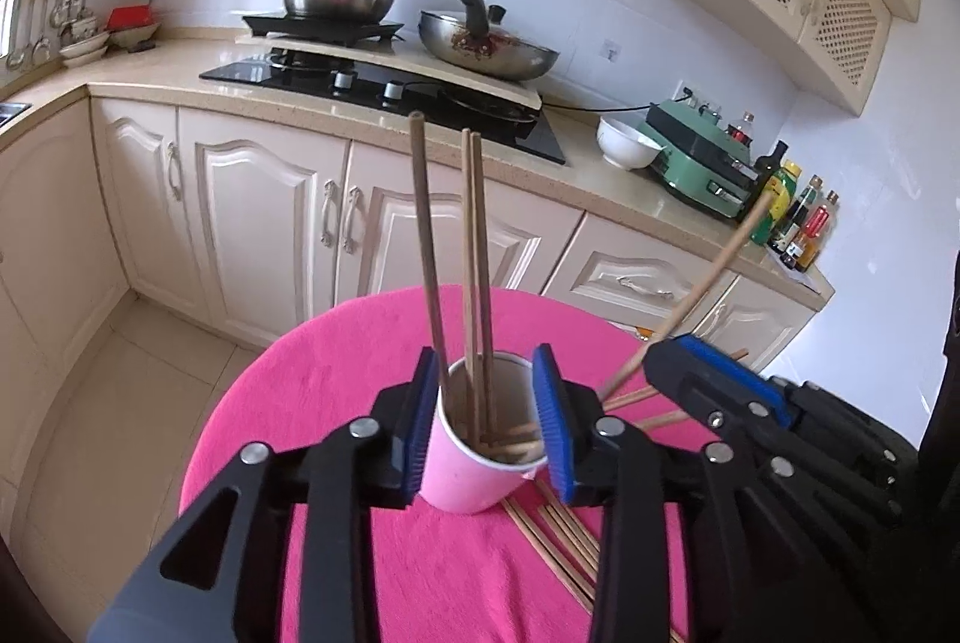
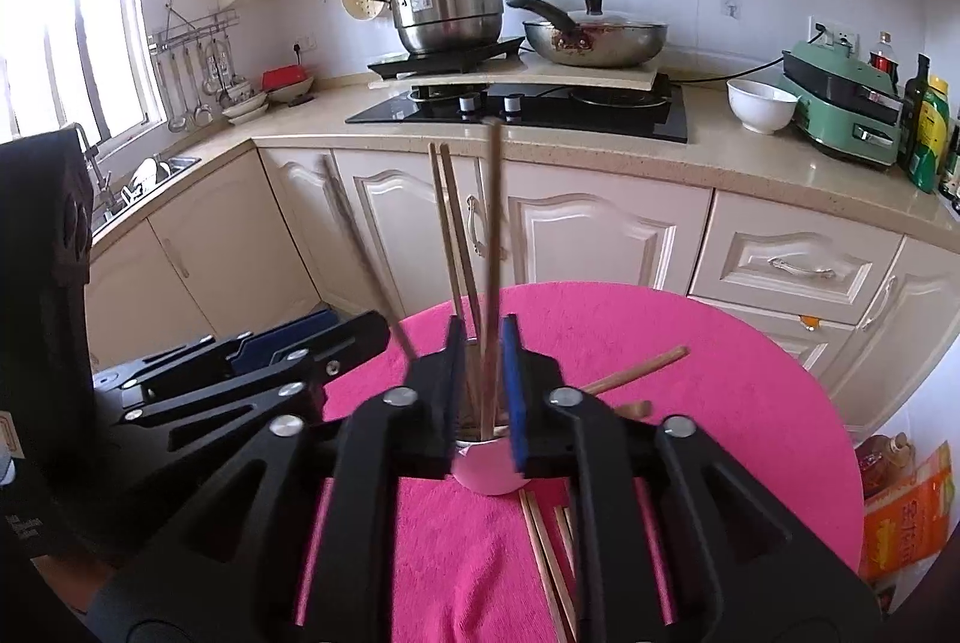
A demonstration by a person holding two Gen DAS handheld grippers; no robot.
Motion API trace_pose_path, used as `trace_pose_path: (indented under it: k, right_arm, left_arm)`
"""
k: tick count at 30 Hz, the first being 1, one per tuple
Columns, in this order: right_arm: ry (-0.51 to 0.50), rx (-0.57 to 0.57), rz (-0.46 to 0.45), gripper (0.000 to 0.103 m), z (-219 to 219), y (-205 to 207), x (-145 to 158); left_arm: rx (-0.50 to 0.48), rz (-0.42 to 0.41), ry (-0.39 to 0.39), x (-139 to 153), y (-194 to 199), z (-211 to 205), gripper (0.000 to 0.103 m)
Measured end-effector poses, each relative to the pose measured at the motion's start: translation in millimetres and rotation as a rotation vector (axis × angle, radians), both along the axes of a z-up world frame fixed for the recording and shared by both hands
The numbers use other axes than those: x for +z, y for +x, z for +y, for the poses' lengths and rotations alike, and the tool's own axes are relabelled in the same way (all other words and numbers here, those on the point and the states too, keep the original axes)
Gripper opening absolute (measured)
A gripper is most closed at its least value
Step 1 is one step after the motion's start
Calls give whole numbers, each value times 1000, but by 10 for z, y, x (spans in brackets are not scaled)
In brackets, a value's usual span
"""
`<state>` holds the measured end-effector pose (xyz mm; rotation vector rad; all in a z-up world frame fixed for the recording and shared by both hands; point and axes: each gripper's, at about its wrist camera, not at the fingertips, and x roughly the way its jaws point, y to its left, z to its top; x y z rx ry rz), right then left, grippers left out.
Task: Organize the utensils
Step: 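Lower both chopsticks into the pink cup and open both grippers, then move both open grippers back down to the chopstick pile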
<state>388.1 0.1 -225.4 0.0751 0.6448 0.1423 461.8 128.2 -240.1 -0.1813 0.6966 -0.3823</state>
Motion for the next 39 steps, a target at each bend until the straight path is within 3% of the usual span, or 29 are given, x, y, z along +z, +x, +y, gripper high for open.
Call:
trace_pose_path:
  k: [2,4,10,16,28,36,39]
  right_arm:
    - [3,2,-10,28,-40,-58,49]
    - [5,6,-23,45,-86,-130,104]
    - [-7,15,-51,45,-303,-368,301]
    - [-28,-16,-41,48,-693,-590,391]
    - [-43,-54,234,48,-1303,-882,-408]
    - [-41,-35,323,48,-1448,-1069,-736]
    - [-32,-33,336,48,-1491,-1067,-774]
  left_arm:
    - [14,4,-3,33,-63,9,38]
    - [31,3,5,62,-158,-4,38]
    - [51,39,30,30,-406,-111,39]
    - [51,141,81,-271,-659,-354,39]
    - [14,512,185,-1253,-710,-1078,39]
    - [32,579,291,-1593,-721,-1278,39]
    - [31,588,288,-1638,-724,-1271,39]
